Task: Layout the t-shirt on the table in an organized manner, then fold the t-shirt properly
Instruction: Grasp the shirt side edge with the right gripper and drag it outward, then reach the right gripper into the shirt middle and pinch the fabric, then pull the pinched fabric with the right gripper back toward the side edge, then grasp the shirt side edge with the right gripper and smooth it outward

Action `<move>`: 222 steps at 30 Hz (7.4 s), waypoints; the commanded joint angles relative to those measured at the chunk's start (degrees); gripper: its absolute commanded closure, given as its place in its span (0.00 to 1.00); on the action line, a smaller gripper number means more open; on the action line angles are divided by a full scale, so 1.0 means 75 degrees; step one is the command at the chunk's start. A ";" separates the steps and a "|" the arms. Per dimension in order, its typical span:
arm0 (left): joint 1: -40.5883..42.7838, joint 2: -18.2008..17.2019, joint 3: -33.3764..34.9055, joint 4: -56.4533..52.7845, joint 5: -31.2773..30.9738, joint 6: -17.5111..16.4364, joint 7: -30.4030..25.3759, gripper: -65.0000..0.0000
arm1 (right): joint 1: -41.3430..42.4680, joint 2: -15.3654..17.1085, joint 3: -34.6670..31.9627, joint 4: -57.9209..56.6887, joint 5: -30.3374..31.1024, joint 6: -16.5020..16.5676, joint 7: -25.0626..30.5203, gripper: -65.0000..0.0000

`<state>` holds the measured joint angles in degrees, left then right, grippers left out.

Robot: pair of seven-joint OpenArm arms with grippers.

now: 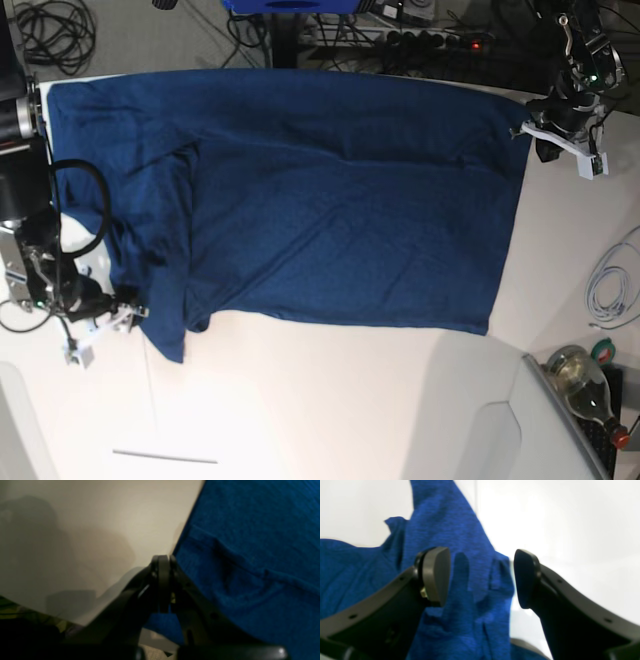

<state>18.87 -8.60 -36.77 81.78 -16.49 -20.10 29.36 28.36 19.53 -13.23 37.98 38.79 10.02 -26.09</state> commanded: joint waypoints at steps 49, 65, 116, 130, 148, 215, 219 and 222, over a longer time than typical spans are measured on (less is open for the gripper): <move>0.0537 -0.0324 -0.1128 0.0378 -0.0046 -0.0034 -0.0123 1.00 | -0.3822 -0.1133 -0.1277 0.7027 0.0039 -0.0815 -0.0876 1.00; 0.0900 -0.0559 -0.1128 0.0378 -0.0069 -0.0034 -0.0135 1.00 | -0.3893 -0.1062 -0.2766 0.6980 0.0039 -0.0815 -0.1580 1.00; 0.0842 -0.0406 -0.1069 0.0378 -0.0116 -0.0034 -0.0135 1.00 | -0.3189 -0.1297 -0.1652 0.4800 0.0027 -0.0815 -0.1064 0.71; 0.0842 -0.0418 -0.1104 0.0355 -0.0116 -0.0034 -0.0135 1.00 | -0.3447 -0.1426 -0.1652 0.5246 0.0086 -0.0815 -0.1076 1.00; 0.0842 -0.0406 -0.1081 0.0378 -0.0116 -0.0034 -0.0135 1.00 | -0.3178 -0.3020 -0.3129 0.5632 0.0027 -0.0803 -0.1861 1.00; 0.0490 0.0262 0.0455 0.0203 0.0962 0.0001 -0.0194 1.00 | -0.0822 -0.0570 0.1911 0.2597 -0.1731 0.0217 -0.0243 1.00; 0.0537 0.0309 0.0455 0.0742 0.0950 -0.0010 -0.0135 1.00 | -0.1431 -0.0641 0.1899 0.3487 -0.1731 0.0217 -0.0572 1.00; 0.0502 0.0309 0.0455 0.0882 0.0950 -0.0010 -0.0135 1.00 | -0.1970 -0.0793 0.1899 0.3956 -0.1731 0.0217 -0.0595 1.00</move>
<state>22.35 -5.76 -33.06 87.29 -9.04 -20.10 29.32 12.29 13.32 0.80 66.67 25.23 11.46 -31.51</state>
